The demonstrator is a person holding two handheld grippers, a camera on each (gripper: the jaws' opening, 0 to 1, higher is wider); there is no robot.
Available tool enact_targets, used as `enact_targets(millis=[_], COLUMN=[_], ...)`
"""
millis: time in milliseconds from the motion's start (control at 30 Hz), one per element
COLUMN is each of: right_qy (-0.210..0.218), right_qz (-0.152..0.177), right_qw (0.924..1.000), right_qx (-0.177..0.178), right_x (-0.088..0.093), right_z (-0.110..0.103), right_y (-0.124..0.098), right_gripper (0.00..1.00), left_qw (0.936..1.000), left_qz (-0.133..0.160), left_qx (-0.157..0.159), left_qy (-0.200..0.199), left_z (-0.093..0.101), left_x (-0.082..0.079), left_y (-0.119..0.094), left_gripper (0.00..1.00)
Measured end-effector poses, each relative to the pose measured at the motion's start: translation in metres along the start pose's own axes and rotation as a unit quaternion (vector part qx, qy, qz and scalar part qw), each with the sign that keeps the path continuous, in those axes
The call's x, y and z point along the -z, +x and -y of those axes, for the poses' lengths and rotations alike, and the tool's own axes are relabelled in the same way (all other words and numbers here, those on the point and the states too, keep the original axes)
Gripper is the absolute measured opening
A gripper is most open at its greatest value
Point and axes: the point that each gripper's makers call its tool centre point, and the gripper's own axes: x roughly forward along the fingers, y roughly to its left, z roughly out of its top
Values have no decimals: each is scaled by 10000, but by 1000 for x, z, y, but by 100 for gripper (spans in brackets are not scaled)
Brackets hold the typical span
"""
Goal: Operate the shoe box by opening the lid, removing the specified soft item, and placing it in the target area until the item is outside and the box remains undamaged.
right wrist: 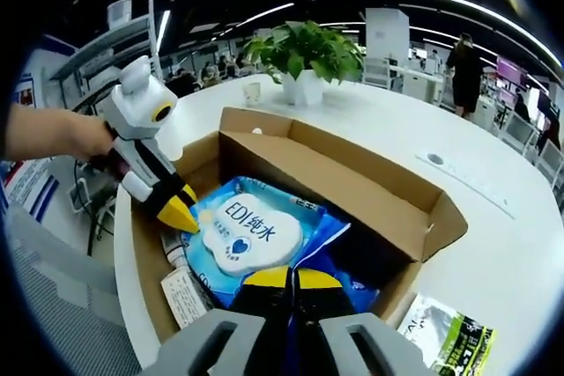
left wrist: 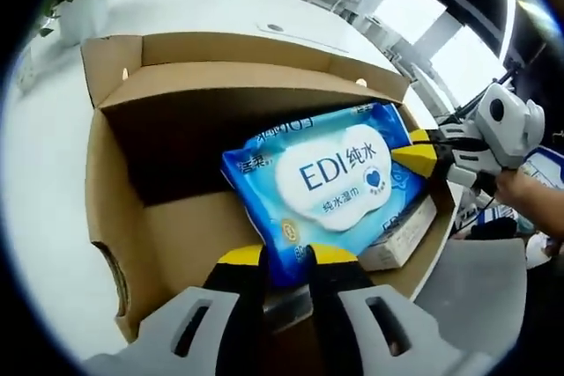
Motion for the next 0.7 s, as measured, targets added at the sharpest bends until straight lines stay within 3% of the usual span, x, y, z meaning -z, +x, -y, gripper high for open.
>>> enact_targets(millis=[233,700], right_qy=[161,165], right_qz=[32,18], right_qw=[9999,9999], right_qx=[14,-7], right_x=[1,2], right_z=[0,-1], right_y=[-1,-6], right_gripper=[0,0], left_qw=[9999,9996], left_qz=[39,190], left_qx=[-121,-80], left_qy=[38,184], left_z=[0,7], left_x=[-2,-3], left_y=[0,-9], left_gripper=[7,3])
